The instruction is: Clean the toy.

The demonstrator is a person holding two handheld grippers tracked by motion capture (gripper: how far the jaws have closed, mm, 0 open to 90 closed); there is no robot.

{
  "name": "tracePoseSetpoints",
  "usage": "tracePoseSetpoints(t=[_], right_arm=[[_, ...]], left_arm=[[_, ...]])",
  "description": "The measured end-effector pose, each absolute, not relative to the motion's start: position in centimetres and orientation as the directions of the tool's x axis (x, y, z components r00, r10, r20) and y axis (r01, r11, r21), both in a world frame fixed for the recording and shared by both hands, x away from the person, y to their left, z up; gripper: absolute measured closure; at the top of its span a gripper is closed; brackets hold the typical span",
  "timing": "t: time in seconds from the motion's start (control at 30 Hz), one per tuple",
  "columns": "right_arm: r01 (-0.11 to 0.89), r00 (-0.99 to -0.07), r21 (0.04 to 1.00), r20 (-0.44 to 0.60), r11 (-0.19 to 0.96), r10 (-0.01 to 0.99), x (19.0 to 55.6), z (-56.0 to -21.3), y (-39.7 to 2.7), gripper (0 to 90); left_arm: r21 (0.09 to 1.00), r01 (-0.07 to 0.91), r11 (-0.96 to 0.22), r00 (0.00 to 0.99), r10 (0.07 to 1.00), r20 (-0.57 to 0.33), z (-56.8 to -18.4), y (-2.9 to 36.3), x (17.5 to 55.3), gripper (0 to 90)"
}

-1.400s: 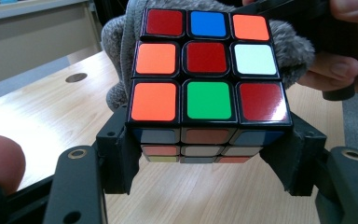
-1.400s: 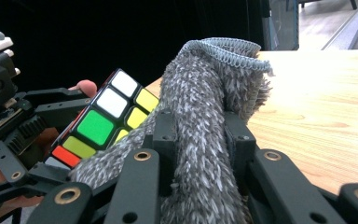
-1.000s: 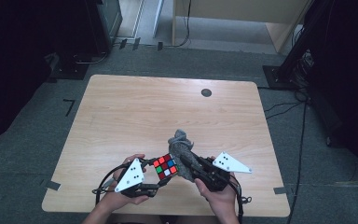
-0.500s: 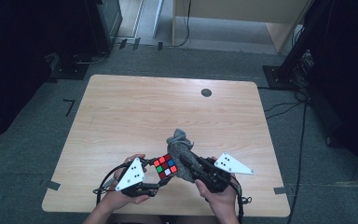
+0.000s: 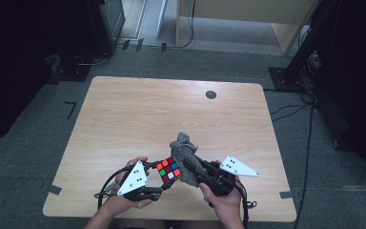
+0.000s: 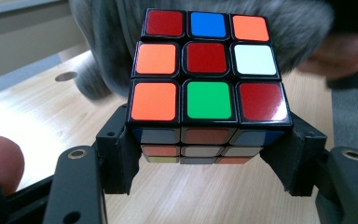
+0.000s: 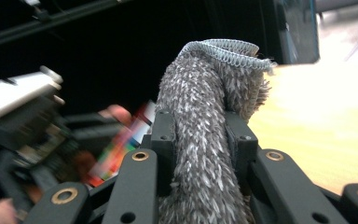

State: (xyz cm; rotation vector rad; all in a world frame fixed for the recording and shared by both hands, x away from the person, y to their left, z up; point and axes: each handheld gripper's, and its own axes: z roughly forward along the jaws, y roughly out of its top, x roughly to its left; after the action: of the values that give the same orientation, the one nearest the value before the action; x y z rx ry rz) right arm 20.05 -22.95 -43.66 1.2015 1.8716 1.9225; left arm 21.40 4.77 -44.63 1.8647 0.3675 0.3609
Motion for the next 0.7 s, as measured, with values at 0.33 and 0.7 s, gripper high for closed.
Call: tracePoseSetpoints(t=[0.33, 0.7], right_arm=[[0.390, -0.688, 0.912, 0.380, -0.127, 0.618, 20.6, -45.9, -22.3, 70.6], [0.199, -0.823, 0.976, 0.116, 0.092, 0.555, 19.3, -46.8, -18.8, 70.9]], left_arm=[[0.979, 0.167, -0.116, 0.860, 0.503, -0.087, -43.7, 7.2, 22.8, 34.8], [0.977, 0.204, -0.063, 0.868, 0.473, -0.150, -43.4, 7.7, 23.1, 34.8]])
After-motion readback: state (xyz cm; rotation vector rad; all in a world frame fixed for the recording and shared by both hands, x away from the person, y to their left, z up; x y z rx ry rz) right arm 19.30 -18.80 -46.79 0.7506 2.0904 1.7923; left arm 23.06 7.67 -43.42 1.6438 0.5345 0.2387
